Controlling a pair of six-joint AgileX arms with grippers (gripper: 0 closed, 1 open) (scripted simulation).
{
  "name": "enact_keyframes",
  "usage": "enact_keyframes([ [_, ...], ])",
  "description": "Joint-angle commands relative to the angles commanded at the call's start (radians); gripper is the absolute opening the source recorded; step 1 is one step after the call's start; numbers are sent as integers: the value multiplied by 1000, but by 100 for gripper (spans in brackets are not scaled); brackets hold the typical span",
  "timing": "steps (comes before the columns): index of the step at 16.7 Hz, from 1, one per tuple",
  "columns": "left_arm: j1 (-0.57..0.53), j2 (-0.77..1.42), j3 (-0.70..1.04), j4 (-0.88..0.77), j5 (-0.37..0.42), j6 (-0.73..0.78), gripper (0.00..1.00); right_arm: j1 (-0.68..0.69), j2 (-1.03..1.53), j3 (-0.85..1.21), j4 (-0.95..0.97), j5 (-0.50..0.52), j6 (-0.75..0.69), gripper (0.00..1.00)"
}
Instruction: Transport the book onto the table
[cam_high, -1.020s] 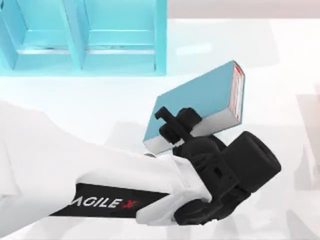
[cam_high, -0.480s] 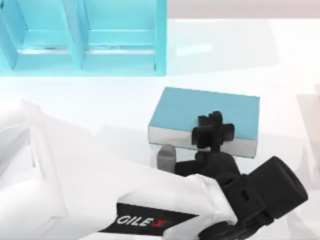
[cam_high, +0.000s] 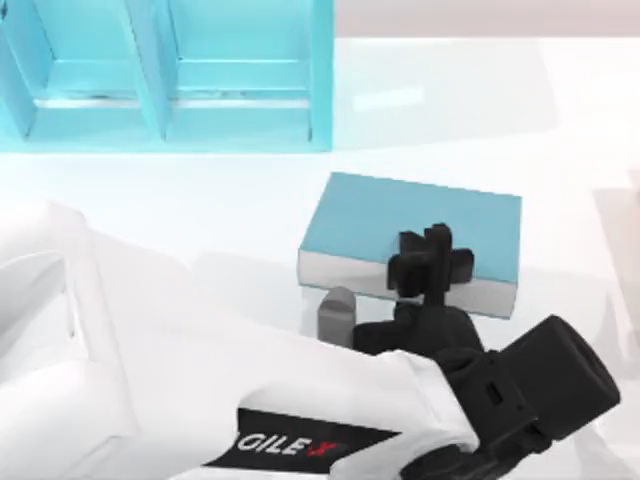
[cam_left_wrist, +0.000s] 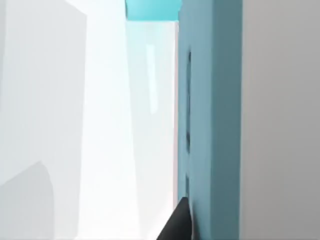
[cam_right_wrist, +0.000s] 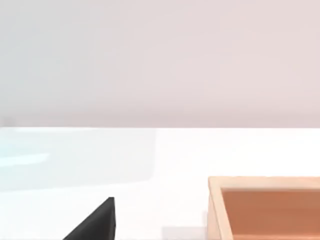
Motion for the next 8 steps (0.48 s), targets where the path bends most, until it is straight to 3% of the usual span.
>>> enact_keyframes([
  [8, -12, 2, 3, -28, -8, -25, 0, 0, 0, 0, 0, 0, 0, 100],
])
